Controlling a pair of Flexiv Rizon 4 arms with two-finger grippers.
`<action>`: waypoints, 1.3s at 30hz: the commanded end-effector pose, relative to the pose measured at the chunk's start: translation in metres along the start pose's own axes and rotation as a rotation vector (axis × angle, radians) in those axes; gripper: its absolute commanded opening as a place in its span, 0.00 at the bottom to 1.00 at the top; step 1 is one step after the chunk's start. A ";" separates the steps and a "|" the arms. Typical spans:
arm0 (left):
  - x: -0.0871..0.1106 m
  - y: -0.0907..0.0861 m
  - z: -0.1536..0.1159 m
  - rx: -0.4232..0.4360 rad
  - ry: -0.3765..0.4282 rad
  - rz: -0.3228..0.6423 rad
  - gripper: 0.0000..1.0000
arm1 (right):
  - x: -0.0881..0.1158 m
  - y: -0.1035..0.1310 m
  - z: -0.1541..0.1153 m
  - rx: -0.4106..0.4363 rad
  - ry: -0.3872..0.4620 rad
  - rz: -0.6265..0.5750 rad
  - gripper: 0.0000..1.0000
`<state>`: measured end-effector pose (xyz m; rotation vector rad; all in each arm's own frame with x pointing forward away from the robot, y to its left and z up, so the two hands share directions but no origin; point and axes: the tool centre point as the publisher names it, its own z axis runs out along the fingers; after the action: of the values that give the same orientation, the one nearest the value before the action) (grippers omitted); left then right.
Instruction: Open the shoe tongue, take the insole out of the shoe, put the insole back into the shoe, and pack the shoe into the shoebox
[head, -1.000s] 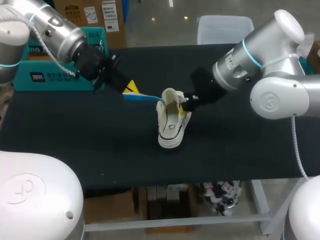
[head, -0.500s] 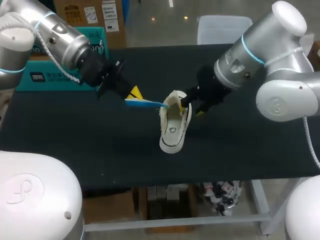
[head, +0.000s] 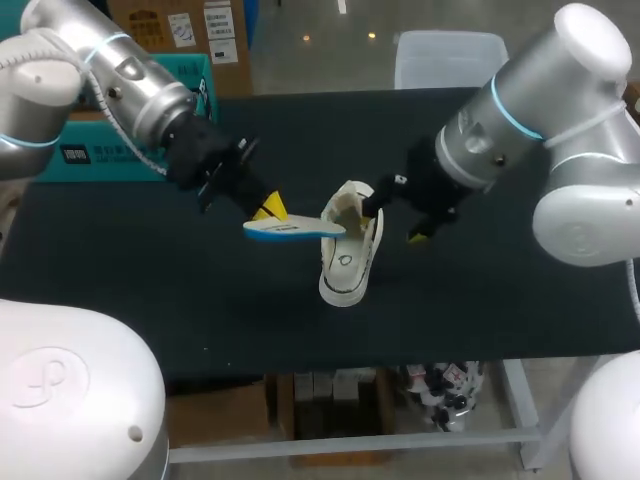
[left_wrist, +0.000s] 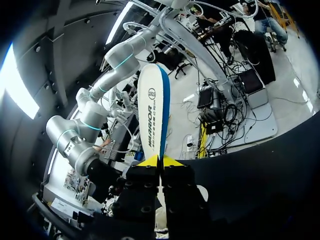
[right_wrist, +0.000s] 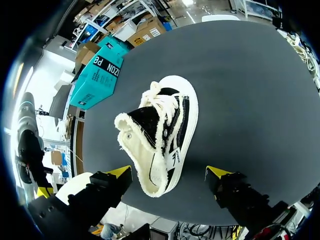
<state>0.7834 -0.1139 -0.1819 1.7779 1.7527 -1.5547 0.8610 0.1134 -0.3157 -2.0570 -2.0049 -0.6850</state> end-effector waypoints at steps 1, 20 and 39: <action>0.001 0.006 0.001 0.020 0.009 0.004 0.00 | -0.001 -0.003 0.001 -0.021 0.000 0.001 1.00; 0.018 0.024 0.016 -0.014 0.065 0.064 0.00 | -0.006 -0.004 -0.023 0.064 0.141 0.707 1.00; 0.025 0.041 0.027 -0.055 0.045 0.086 0.00 | 0.009 -0.020 -0.017 0.071 0.300 1.111 1.00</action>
<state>0.7978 -0.1294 -0.2289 1.8584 1.7032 -1.4248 0.8459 0.1051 -0.2937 -2.2619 -0.9202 -0.5339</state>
